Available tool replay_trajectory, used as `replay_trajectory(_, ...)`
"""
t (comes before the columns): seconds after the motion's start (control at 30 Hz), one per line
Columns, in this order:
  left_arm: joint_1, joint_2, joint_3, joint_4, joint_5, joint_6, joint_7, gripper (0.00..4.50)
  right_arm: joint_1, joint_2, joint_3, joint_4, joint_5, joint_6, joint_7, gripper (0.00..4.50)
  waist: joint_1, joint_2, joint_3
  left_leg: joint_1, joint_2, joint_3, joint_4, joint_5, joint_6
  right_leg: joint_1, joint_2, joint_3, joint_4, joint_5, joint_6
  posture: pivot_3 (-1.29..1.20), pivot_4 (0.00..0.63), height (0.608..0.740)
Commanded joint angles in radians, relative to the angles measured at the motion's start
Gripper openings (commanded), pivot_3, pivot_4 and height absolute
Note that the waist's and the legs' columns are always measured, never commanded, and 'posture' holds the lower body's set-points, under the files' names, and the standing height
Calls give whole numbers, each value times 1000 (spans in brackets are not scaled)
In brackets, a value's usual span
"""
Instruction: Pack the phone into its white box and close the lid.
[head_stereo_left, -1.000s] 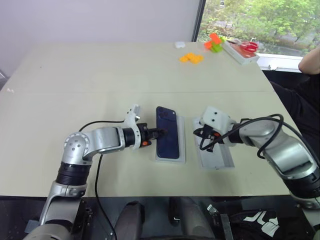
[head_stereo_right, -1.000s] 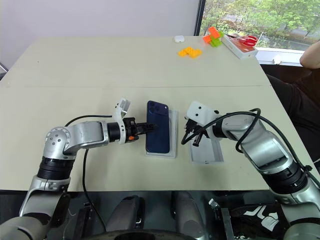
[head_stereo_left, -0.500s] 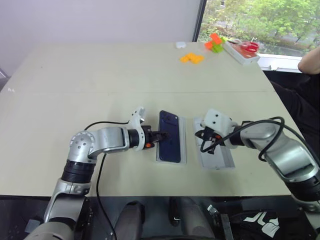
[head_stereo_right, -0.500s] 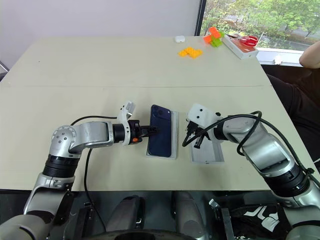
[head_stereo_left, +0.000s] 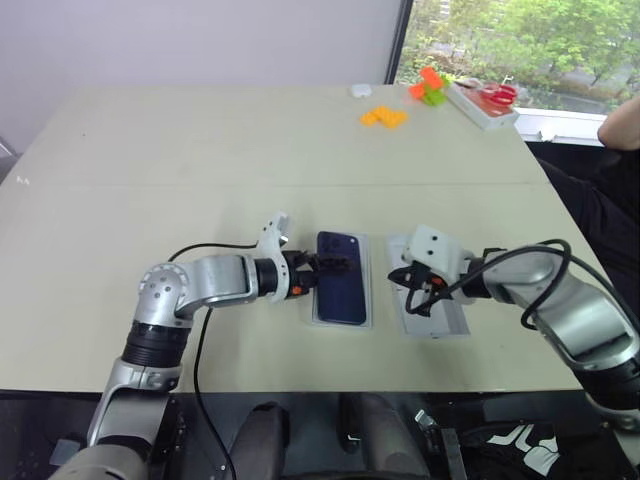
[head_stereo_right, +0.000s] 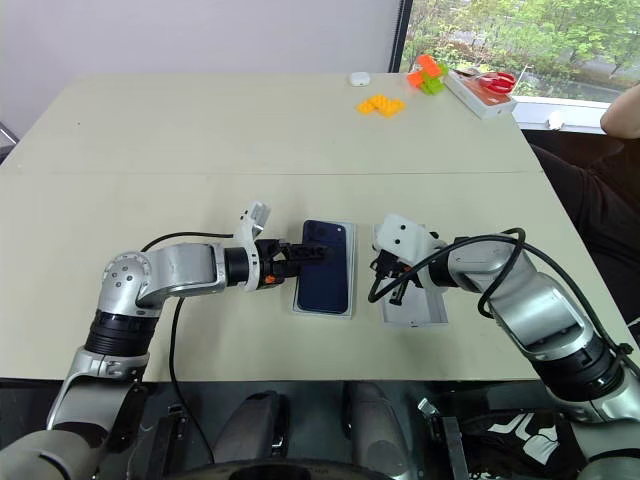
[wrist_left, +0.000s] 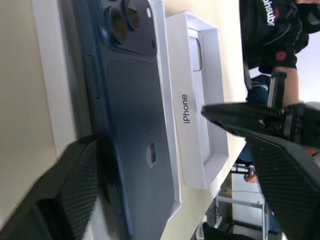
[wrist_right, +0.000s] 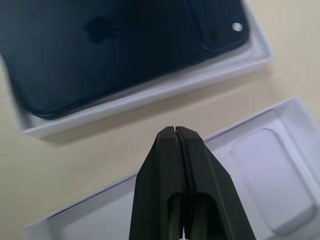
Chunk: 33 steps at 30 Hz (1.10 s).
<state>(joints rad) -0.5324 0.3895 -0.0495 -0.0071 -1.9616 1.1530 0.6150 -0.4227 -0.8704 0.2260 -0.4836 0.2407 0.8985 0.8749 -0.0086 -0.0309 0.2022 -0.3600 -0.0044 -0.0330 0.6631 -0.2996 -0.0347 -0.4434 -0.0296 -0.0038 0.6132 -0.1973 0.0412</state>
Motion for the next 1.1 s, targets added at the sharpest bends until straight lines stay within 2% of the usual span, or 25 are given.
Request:
replay_trajectory(0.03,4,23,38,-46,-11,19,-34,4453,8,-8,-46,-43,22,-33,10,0,0,0,0,0,0,0,0,0,0,0,0,0,0,0,0,0,150,740)
replay_trajectory(0.1,6,35,43,-57,-11,25,-48,4453,10,-6,-50,-42,29,-35,11,0,-1,0,0,0,0,0,0,0,0,0,0,0,0,0,0,0,150,740)
replay_trajectory(0.27,17,138,86,-105,-11,43,-132,4453,18,37,-97,-46,99,-50,19,0,-1,0,0,0,0,0,0,0,0,0,1,0,0,0,0,0,150,740)
replay_trajectory(0.53,37,168,101,-117,-11,-1,-151,4453,26,59,-85,-37,126,-70,16,0,2,0,0,0,0,0,0,0,0,1,-1,0,0,-2,-3,0,150,740)
replay_trajectory(0.67,70,253,156,-174,14,-66,-158,4453,26,66,-90,-28,128,-72,5,0,-4,0,0,0,1,0,0,0,0,0,0,0,0,-2,-3,0,150,740)
replay_trajectory(0.7,84,280,181,-195,72,-84,-182,4453,27,72,-98,-27,128,-75,-3,0,-4,0,0,1,1,0,0,0,0,0,0,0,0,-2,-3,0,150,740)
replay_trajectory(0.8,148,407,197,-308,424,-143,-327,4453,32,100,-115,-15,115,-97,-46,0,-5,0,0,2,2,0,-1,0,0,0,2,0,1,-2,-4,0,150,740)
replay_trajectory(1.0,272,525,78,-395,769,-162,-594,4453,23,77,-70,15,52,-127,-64,0,-1,0,1,1,1,2,-1,0,0,0,0,0,-1,-2,-4,0,150,740)
replay_trajectory(1.1,326,529,63,-450,865,-198,-696,3564,23,55,-48,15,30,-129,-52,0,-3,0,1,-1,1,2,-1,-1,1,-1,0,0,-3,-2,-3,0,150,740)
